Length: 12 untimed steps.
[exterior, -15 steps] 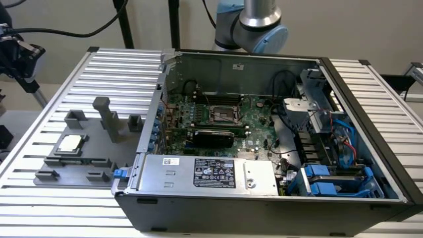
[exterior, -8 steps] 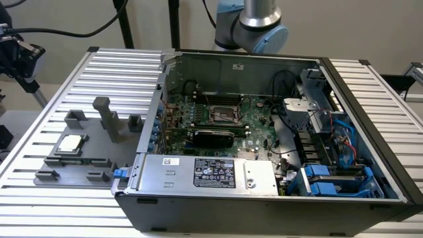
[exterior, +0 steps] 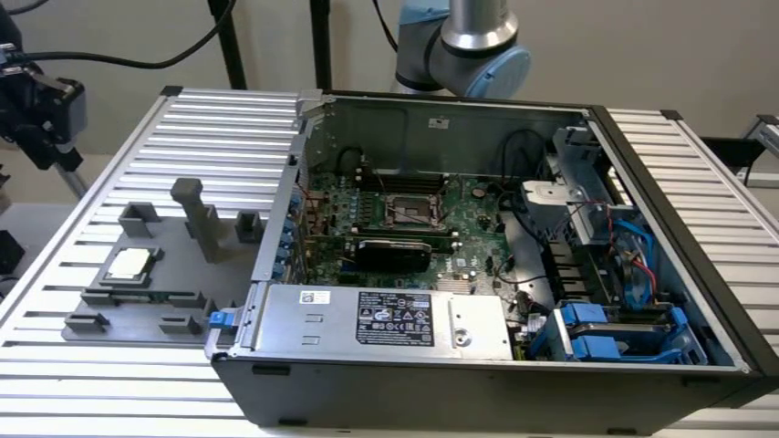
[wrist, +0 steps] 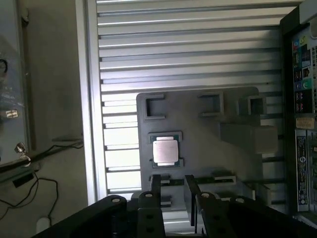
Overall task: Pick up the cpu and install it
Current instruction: 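Pick up the cpu and move it towards the insertion slot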
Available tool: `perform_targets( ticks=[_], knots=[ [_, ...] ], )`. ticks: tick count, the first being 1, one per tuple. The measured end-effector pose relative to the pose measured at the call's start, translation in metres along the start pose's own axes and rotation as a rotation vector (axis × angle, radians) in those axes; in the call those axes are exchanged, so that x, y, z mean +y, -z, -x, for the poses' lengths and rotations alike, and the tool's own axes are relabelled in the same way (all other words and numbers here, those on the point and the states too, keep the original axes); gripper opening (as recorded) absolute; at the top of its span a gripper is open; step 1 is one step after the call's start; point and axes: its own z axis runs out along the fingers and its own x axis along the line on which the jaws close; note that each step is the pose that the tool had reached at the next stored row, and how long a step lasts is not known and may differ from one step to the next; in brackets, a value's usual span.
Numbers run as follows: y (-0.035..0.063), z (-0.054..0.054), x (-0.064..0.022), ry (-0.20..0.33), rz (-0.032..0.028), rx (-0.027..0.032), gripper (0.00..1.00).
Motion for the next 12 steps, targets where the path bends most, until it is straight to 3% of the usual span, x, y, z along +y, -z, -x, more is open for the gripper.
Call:
perform_targets(
  ticks=[4,7,12],
  knots=[
    [0.0,0.0,0.0,0.0,0.0009,0.0,0.48],
    [0.0,0.0,0.0,0.0,0.0013,0.0001,0.65],
    [-0.0063,0.0003,-0.0003,-0.001,0.0013,0.0001,0.71]
  ],
)
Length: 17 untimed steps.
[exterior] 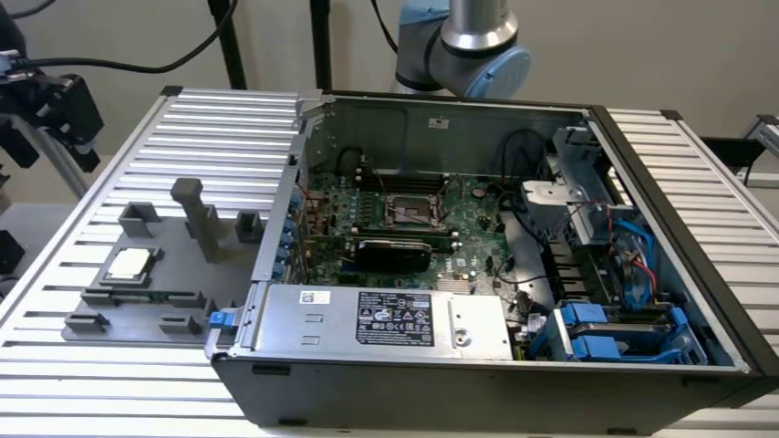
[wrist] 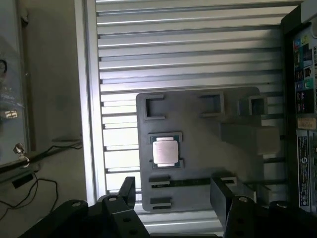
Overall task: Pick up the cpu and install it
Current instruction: 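Pick up the cpu and move it towards the insertion slot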
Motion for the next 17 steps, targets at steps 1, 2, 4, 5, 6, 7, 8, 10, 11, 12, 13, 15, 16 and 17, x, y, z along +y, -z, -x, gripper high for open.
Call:
perform_targets(
  ticks=[1,2,4,5,6,7,8,10,11,12,13,15,16,17],
  knots=[
    [-0.0018,0.0,-0.0001,0.0,0.0,-0.0001,0.71],
    [-0.0038,0.0,-0.0002,0.0,0.0001,-0.0001,0.71],
    [-0.0074,0.0,-0.0004,0.0,0.0,-0.0001,0.71],
    [-0.0092,0.0,-0.0004,0.0,0.0,-0.0001,0.71],
    [-0.011,0.0,-0.0005,0.0,0.0,0.0,0.71],
    [-0.0128,0.001,-0.0006,0.0,0.0,0.0,0.71],
    [-0.0145,0.001,-0.0007,0.0,0.0,0.0,0.71],
    [-0.0183,0.001,-0.0009,0.0,0.0,-0.0001,0.71],
    [-0.02,0.001,-0.001,0.0,-0.0001,0.0,0.71],
    [-0.0219,0.001,-0.0011,0.0,0.0,-0.0001,0.71],
    [-0.0236,0.001,-0.0012,0.0,0.0,0.0,0.71],
    [-0.0274,0.001,-0.0013,0.0,0.0,-0.0001,0.71],
    [-0.0292,0.001,-0.0014,0.0,0.0,-0.0001,0.71],
    [-0.031,0.001,-0.0015,0.0,-0.0001,0.0,0.71]
  ],
)
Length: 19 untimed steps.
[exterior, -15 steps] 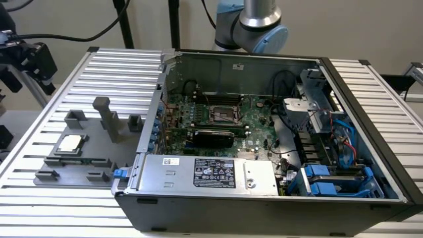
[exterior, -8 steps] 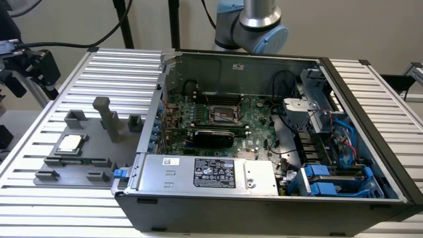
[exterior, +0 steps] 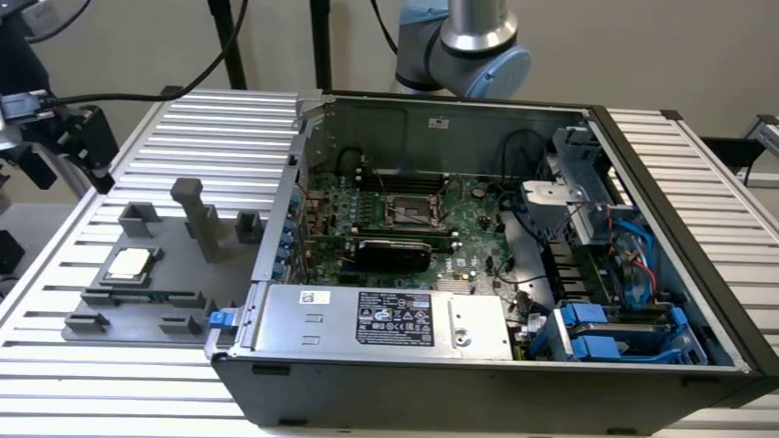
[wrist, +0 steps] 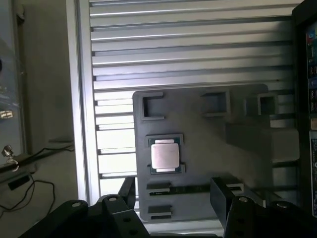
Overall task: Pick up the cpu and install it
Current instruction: 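Pick up the cpu and move it towards the insertion slot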
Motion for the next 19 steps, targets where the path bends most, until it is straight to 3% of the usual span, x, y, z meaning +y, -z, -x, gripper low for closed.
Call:
perform_targets(
  ticks=[19],
  knots=[
    [-0.0345,0.001,-0.0017,0.0,0.0001,-0.0001,0.71]
  ],
)
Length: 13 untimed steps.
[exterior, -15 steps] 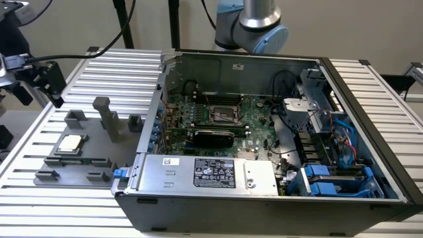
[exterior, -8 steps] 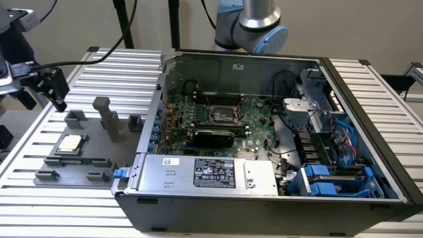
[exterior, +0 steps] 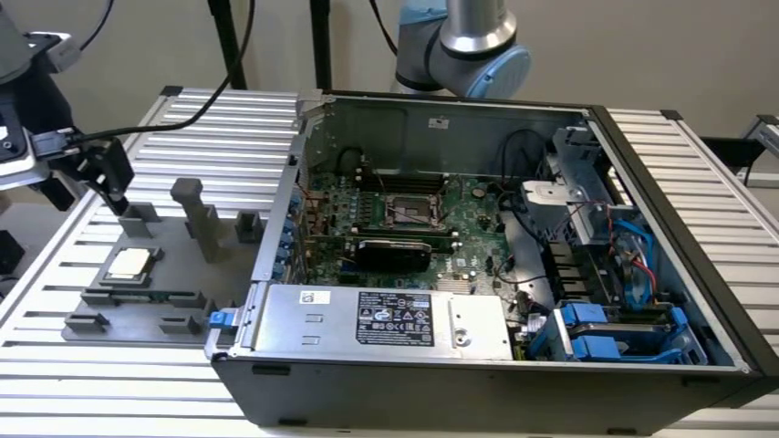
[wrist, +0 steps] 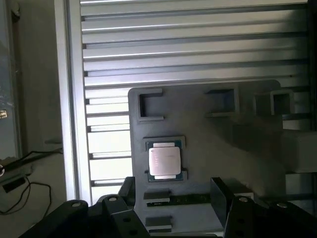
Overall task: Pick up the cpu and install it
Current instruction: 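Pick up the cpu and move it towards the insertion slot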
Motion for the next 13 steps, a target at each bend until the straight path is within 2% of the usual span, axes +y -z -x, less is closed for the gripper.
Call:
perform_targets(
  ticks=[13],
  knots=[
    [-0.0236,0.001,-0.0012,0.0,-0.0001,0.0001,0.71]
  ],
)
